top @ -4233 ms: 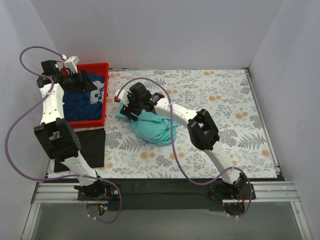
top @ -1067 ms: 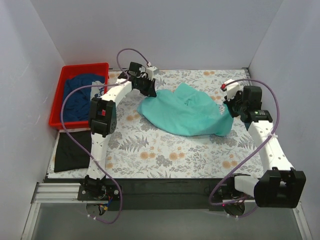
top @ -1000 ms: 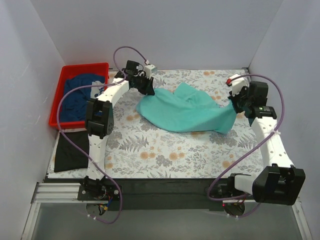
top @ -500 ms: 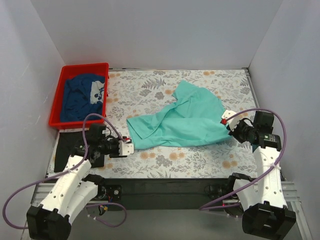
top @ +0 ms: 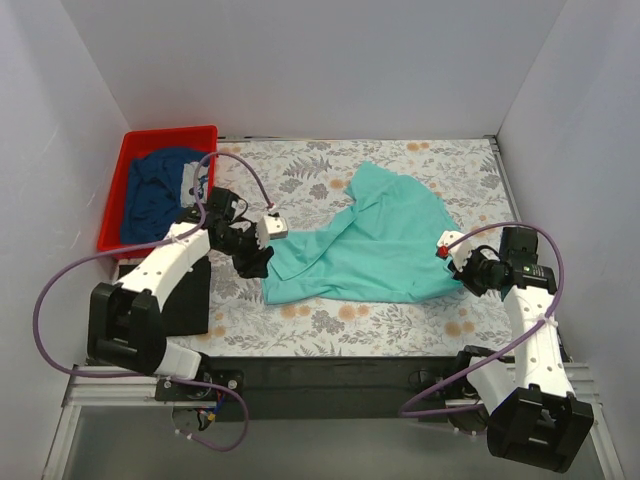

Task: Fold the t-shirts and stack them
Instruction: Flatten the tshirt out

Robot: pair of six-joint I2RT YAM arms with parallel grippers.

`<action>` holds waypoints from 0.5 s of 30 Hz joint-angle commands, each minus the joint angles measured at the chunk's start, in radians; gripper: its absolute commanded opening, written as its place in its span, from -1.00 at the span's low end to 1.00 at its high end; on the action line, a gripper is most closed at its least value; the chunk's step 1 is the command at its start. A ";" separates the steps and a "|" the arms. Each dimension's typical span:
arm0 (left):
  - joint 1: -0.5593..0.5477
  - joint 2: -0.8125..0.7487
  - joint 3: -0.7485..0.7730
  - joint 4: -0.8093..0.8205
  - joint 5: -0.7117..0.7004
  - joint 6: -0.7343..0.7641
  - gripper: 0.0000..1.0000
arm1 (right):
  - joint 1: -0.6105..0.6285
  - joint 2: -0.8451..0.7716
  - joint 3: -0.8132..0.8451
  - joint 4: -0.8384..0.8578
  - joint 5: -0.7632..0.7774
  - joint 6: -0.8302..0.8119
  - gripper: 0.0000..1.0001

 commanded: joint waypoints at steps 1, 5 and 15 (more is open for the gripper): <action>-0.041 0.066 0.045 -0.052 -0.034 -0.100 -0.17 | 0.001 0.004 0.011 -0.008 -0.023 -0.028 -0.97; -0.077 0.161 0.070 -0.014 -0.056 -0.186 -0.16 | 0.001 0.019 0.012 -0.008 -0.012 -0.016 -0.97; -0.200 0.228 -0.028 0.005 -0.114 -0.183 -0.79 | 0.001 0.059 0.014 -0.005 0.000 -0.008 -0.97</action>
